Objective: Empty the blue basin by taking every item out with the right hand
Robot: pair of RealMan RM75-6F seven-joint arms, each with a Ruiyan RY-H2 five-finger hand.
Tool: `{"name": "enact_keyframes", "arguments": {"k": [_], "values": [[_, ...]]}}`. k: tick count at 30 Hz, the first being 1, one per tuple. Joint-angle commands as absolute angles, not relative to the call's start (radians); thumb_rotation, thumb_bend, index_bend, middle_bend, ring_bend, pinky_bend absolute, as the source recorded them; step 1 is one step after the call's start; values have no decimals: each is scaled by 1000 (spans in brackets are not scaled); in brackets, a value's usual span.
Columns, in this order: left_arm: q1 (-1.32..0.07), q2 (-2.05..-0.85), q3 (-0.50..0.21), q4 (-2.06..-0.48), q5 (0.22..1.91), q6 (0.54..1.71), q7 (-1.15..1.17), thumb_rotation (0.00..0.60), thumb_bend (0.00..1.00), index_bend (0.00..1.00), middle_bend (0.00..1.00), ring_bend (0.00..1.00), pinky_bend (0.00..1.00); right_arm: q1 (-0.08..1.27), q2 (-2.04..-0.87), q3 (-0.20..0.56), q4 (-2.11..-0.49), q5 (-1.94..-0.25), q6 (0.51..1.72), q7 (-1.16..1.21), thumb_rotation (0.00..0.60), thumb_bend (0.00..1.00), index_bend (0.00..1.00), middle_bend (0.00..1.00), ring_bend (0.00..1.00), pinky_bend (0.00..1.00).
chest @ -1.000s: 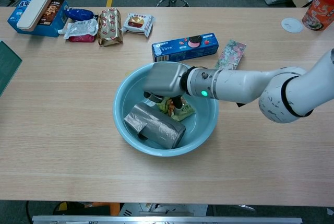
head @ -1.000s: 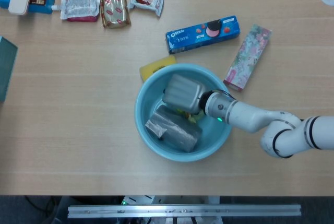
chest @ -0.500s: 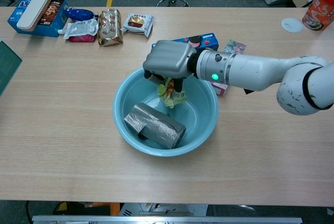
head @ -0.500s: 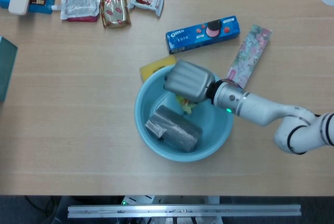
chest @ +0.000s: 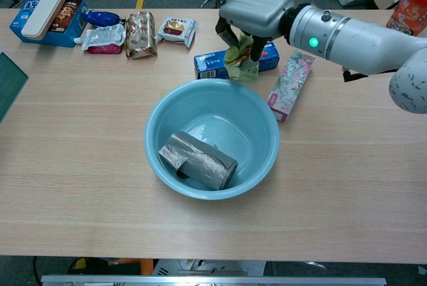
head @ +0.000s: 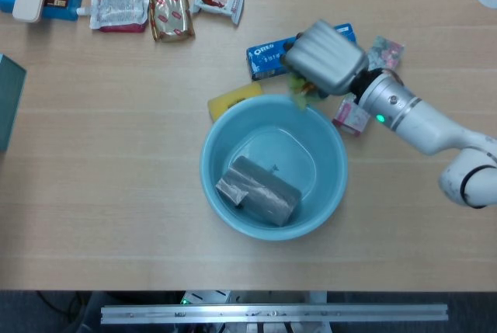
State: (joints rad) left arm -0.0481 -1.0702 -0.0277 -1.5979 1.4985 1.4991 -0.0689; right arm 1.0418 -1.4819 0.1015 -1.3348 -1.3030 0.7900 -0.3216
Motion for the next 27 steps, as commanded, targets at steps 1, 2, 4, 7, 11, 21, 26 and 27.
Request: {"name": "enact_keyframes", "arguments": {"k": [1,2,4,7,11,21,26,27], "values": [[-46,-1069,-26,-1601,1501,1503,-68,600,357,405,383,315,307,1035,-1498,100,-1282,-1276,770,-348,600,101,659,574,573,724],[-44,-1067,-26,-1604,1502,1506,-65,600,357,405,382,315,307,1034,-1505,102,-1264,-1268,768,-355,600,101,659,572,567,724],[-42,-1064,-26,-1611,1502,1510,-60,600,357,405,383,316,307,1036,-1515,104,-1240,-1246,749,-369,600,102,659,556,544,714],[-40,-1062,-25,-1618,1501,1513,-53,600,357,404,382,316,308,1051,-1506,102,-1238,-1188,687,-422,600,102,543,461,425,618],[-38,-1060,-24,-1625,1502,1514,-46,600,357,405,382,315,307,1064,-1489,106,-1283,-1129,662,-479,600,102,291,349,297,493],[-47,-1059,-26,-1631,1500,1500,-34,600,357,405,383,316,307,1051,-1419,95,-1429,-1279,695,-359,600,104,251,324,277,471],[-50,-1056,-25,-1638,1501,1495,-28,600,357,405,382,315,307,1063,-1368,57,-1532,-1438,683,-261,600,106,251,327,277,471],[-51,-1055,-25,-1640,1501,1495,-27,600,357,405,383,315,307,1070,-1362,48,-1545,-1462,673,-251,600,109,251,329,277,471]]}}
